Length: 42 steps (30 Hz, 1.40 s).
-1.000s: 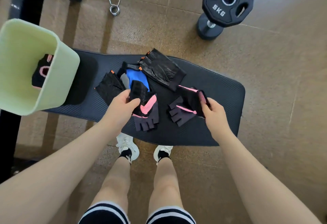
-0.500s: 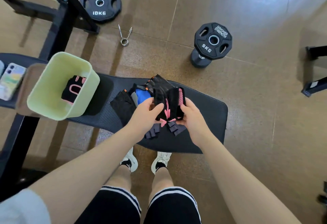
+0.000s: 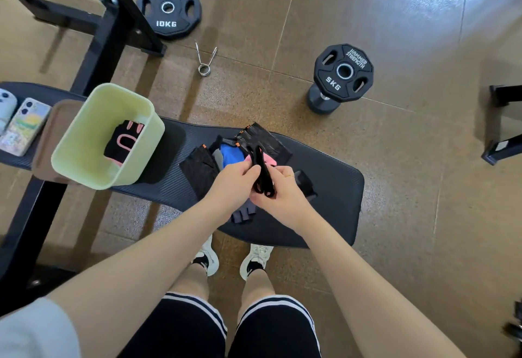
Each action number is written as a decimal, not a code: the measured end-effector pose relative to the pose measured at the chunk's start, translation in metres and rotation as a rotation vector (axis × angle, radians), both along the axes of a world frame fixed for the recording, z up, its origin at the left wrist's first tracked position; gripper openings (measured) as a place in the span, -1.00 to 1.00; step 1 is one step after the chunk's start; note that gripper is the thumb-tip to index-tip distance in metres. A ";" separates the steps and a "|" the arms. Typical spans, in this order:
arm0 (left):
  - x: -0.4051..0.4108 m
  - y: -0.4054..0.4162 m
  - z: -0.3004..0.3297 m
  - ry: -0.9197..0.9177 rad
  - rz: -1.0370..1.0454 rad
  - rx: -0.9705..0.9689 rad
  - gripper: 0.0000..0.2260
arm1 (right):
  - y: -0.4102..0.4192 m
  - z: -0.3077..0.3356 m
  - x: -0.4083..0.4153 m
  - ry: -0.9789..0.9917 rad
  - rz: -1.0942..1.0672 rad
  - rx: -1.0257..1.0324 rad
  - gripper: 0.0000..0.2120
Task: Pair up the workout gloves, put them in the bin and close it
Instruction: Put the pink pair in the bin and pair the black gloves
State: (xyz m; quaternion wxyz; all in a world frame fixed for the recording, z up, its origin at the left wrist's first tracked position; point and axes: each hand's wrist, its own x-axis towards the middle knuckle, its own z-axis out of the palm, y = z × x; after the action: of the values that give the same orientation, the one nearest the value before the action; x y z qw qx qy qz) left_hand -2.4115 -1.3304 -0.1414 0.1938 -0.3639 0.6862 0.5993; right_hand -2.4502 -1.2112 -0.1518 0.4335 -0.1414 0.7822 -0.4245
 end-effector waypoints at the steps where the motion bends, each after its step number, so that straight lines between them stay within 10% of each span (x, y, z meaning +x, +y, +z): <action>1: 0.000 -0.002 0.000 -0.002 0.003 0.013 -0.75 | 0.002 0.000 -0.001 0.021 0.040 -0.005 -0.57; 11: -0.001 -0.029 0.030 0.075 0.066 0.007 -0.84 | -0.002 0.027 -0.030 0.128 -0.206 -0.131 -0.82; 15: 0.010 -0.066 0.046 0.264 -0.153 -0.535 -0.44 | -0.027 0.039 -0.053 -0.009 0.052 -0.121 -0.73; 21: 0.014 -0.123 0.049 0.212 -0.527 -0.494 -0.48 | -0.113 0.035 -0.056 0.074 0.307 -0.028 -0.75; 33: 0.110 -0.313 -0.013 0.020 0.440 -0.146 -0.87 | -0.329 -0.020 -0.055 -0.061 0.741 0.196 -0.89; 42: 0.118 -0.330 -0.142 -0.223 0.982 0.231 -0.78 | -0.423 -0.132 -0.022 0.048 0.411 0.377 -0.94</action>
State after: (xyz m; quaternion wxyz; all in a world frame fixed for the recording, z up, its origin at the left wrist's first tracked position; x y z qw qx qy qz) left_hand -2.2936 -1.6608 -0.2837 0.0007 -0.6810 0.3391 0.6490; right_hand -2.4727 -1.6343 -0.2834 0.5105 -0.2241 0.8123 -0.1712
